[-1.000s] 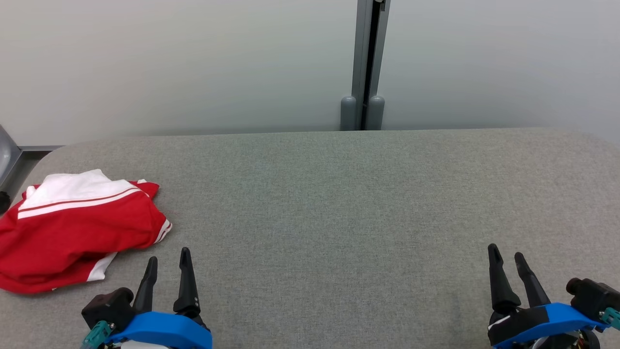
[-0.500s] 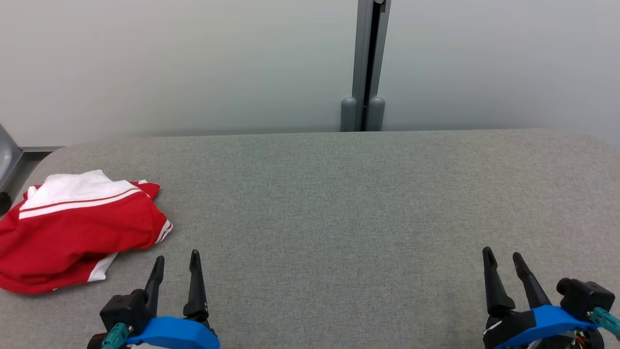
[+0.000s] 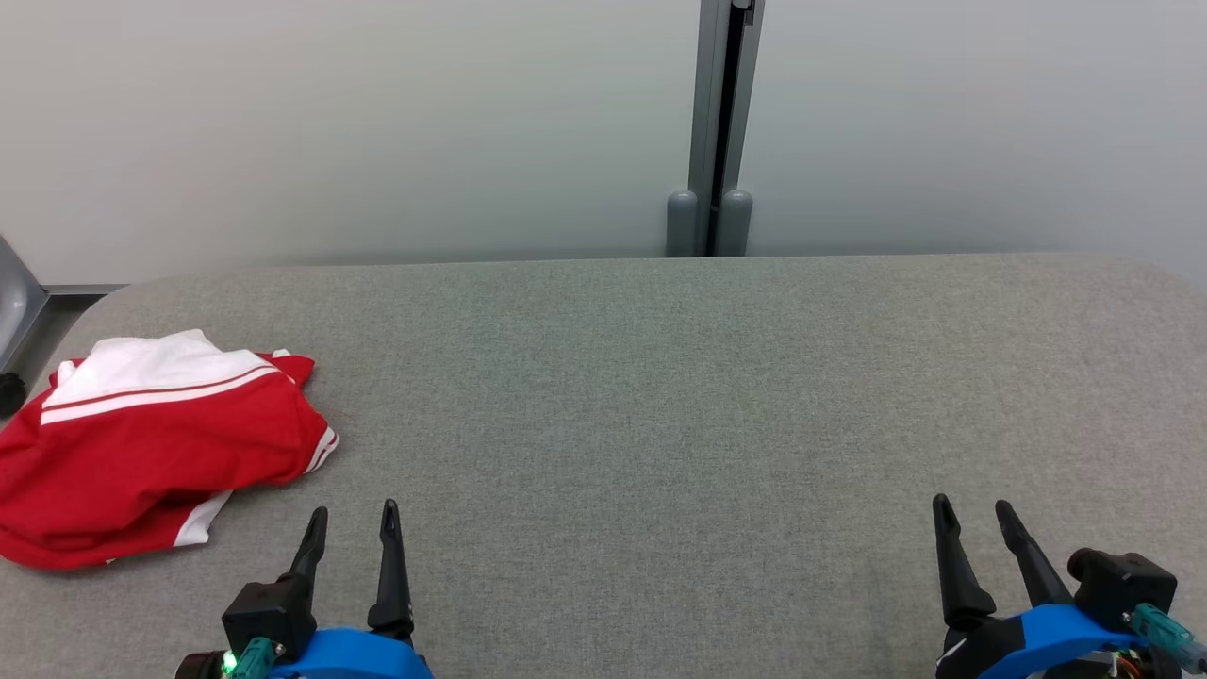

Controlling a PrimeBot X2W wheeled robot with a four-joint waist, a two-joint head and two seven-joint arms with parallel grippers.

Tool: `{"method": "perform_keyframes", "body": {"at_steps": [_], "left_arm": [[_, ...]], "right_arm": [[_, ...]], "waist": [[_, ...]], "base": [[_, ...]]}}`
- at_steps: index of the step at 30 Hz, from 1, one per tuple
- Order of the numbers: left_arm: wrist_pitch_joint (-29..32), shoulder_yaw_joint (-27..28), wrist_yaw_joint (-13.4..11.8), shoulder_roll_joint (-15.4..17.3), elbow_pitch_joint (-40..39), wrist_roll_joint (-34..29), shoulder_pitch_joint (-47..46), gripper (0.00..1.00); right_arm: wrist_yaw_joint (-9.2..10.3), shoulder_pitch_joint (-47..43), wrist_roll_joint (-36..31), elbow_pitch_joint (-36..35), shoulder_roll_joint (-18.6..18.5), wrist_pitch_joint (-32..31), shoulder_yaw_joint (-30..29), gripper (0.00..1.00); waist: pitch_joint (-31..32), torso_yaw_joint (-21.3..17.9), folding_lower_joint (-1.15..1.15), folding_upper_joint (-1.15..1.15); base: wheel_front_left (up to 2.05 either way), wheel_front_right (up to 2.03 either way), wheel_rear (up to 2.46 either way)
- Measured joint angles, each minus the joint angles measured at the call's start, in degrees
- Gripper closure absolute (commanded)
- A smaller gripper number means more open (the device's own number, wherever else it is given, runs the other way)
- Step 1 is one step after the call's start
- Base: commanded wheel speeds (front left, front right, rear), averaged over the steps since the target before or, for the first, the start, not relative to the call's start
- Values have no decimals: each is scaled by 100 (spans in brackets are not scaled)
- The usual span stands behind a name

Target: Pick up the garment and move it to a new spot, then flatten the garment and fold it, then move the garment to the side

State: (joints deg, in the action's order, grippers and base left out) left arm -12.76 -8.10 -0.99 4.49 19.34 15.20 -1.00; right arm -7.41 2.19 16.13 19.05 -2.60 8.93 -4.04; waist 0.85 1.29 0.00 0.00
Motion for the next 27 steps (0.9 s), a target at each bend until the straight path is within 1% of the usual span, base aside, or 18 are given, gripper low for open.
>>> {"method": "perform_keyframes", "body": {"at_steps": [10,20,27], "left_arm": [[-116,-8,-23,-31,212,-278,-1,0],[-216,-27,-74,-31,264,-611,-1,0],[-223,3,-65,-48,257,-561,1,0]], "right_arm": [[-1,-5,-404,21,-3,102,8,0],[-7,-14,-767,21,-8,202,-9,0],[-7,-18,-791,26,-8,209,-5,0]], "waist": [[19,1,0,0],[43,30,0,0],[44,26,0,0]], "base": [[0,0,0],[0,0,0],[0,0,0]]}}
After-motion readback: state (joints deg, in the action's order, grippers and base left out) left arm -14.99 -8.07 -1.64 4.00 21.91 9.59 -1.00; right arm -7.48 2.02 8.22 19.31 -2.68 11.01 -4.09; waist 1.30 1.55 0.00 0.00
